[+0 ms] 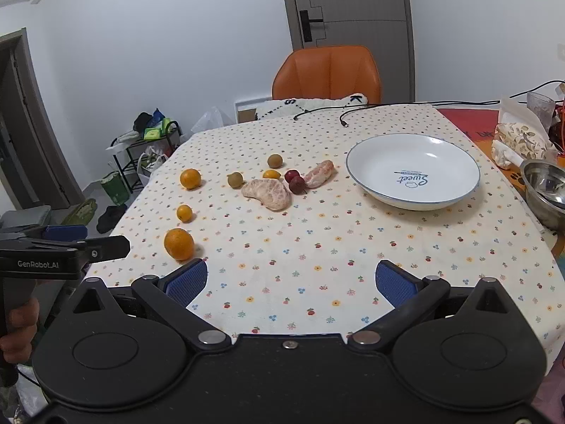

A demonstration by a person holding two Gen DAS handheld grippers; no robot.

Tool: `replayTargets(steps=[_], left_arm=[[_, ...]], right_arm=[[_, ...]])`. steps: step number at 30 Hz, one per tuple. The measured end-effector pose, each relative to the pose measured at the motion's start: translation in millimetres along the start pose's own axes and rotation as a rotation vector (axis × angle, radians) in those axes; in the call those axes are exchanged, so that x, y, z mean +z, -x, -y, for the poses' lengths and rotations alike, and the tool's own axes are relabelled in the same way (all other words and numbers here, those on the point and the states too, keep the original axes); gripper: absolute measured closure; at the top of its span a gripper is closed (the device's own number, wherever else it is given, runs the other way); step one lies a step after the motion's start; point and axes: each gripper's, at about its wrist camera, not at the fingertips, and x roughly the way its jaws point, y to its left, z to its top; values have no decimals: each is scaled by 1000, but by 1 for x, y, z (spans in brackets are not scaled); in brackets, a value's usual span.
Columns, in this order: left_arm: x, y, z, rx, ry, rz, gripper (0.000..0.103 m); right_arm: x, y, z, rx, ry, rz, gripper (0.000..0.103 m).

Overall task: Organize fruits
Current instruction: 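Move both tools toward the scattered fruits on the table, then close the left tool around the large orange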

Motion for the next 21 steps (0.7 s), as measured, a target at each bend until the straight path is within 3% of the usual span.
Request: replayTargets(steps=[21], left_arm=[[-4,-46,-14,-18,41,-17,2]], right_arm=[[-4,-40,1,50,37,-40,0]])
